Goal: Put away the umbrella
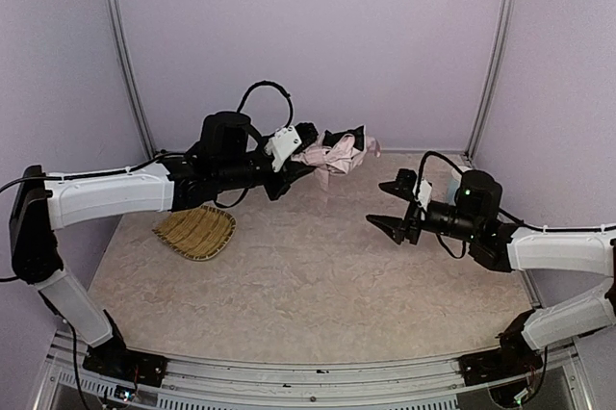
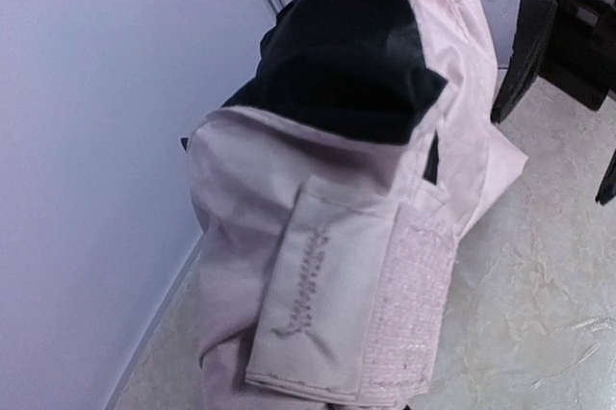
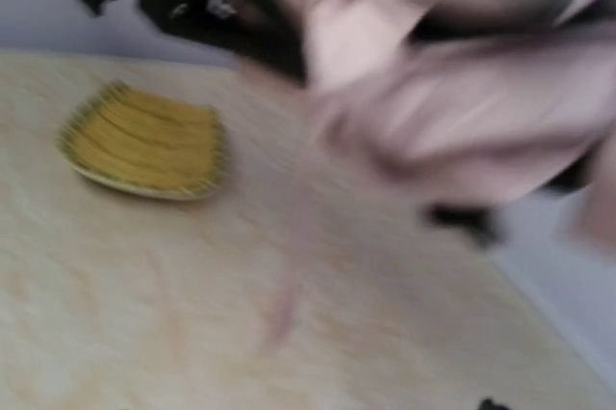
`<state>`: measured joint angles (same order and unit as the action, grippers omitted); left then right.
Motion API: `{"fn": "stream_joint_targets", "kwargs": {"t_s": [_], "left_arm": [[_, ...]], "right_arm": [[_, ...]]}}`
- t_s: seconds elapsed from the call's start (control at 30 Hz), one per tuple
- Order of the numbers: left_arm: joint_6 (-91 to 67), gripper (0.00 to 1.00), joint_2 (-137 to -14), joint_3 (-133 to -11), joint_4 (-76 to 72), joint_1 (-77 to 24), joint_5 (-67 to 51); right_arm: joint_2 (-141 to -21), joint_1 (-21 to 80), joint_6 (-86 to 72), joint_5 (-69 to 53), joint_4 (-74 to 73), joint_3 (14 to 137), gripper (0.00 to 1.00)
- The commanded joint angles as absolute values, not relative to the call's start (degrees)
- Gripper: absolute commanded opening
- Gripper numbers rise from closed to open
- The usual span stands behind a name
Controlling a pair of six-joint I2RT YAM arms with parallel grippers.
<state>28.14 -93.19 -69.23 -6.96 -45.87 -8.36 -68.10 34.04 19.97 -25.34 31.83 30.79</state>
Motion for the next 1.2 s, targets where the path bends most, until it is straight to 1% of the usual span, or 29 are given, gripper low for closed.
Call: {"fn": "stream_joint_targets", "kwargs": {"t_s": [0.0, 0.1, 0.3, 0.43, 0.53, 0.67, 0.77, 0.8, 0.83, 1.0, 1.03, 1.17], "left_arm": [[26.3, 0.00, -90.3, -74.8, -3.2, -47.5, -5.7], [25.5, 0.00, -89.5, -77.3, -1.0, -48.5, -5.2], [26.4, 0.00, -87.9, -79.1, 0.2, -51.0, -3.1], [25.9, 0.00, -87.1, -79.6, 0.1, -51.6, -3.4], [25.4, 0.00, -86.8, -79.8, -0.3, -51.9, -4.3], [25.1, 0.00, -86.9, -80.4, -0.2, -52.0, -4.4], [25.0, 0.00, -87.0, -80.4, -0.4, -52.0, -4.7], [25.0, 0.00, -87.0, -80.5, -0.3, -52.0, -4.8], [25.0, 0.00, -87.1, -80.5, -0.3, -52.0, -4.8], [24.9, 0.00, -86.9, -80.5, 0.2, -51.9, -5.1], [24.7, 0.00, -86.8, -80.6, 0.3, -51.8, -5.2], [23.2, 0.00, -86.4, -81.1, 1.4, -50.3, -5.8]], "right_arm": [[-74.6, 33.7, 6.0, -34.1, 44.4, 29.7, 0.73], [-80.7, 34.6, 2.1, -33.2, 51.0, 31.6, 0.73], [-91.3, 36.7, 2.2, -32.9, 60.1, 36.8, 0.73], [-95.8, 38.2, 3.2, -33.6, 61.9, 39.1, 0.72], [-99.3, 38.5, 2.0, -34.7, 63.7, 40.7, 0.67], [-101.4, 39.0, 0.5, -35.7, 65.2, 41.8, 0.54], [-102.6, 39.6, 1.0, -35.3, 65.3, 42.2, 0.52], [-102.7, 39.7, 1.0, -35.0, 65.2, 42.2, 0.49], [-102.7, 39.7, 1.0, -34.3, 65.2, 42.1, 0.42], [-101.5, 39.6, 3.5, -32.2, 63.8, 41.5, 0.02], [-101.1, 39.6, 4.0, -32.1, 62.9, 41.5, 0.00], [-98.2, 37.4, 3.5, -35.6, 61.8, 39.3, 0.00]]}}
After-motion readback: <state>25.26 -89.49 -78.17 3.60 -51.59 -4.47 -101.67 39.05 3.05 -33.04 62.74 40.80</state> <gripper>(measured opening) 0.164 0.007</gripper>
